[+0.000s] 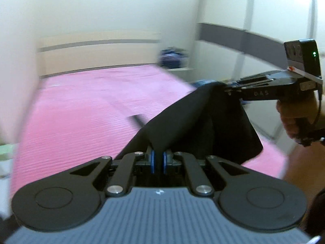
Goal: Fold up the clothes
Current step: 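Lift the black jacket with both grippers and carry it onto the pink bed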
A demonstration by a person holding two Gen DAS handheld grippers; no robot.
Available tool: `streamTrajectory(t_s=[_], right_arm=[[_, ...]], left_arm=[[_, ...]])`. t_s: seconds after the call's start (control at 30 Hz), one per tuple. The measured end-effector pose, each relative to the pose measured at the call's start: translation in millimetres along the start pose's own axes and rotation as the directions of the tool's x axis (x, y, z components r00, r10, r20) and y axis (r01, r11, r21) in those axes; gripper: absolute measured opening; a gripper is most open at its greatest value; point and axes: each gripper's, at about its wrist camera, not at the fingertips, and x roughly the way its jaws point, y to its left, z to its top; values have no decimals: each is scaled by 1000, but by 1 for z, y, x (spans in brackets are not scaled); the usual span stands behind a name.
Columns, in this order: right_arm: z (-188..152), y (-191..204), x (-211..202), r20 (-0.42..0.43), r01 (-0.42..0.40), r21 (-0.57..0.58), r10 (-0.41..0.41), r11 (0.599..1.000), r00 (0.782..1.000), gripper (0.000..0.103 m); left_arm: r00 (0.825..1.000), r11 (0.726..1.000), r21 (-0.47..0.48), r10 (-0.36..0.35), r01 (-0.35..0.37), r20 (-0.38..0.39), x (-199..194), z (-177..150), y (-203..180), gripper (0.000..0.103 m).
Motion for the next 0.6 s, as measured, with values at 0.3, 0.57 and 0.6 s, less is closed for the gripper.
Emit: streamTrajectory(t_s=[0.3,0.57,0.6], right_arm=[[35,-37,-115,120,242,39,-245,969,962,6],[16,-93,13,-52,402,-25,-403,915,914,76],[5,-98,26,-64,441,-40,-443,896,894,83]], left_arm=[[953,954,68,-296,292,64,37,67,-19,6],[998,998,-27,54,-55,-30,118,62,62,48],[995,996,-20,87,-88,-51,124,52,72,50]])
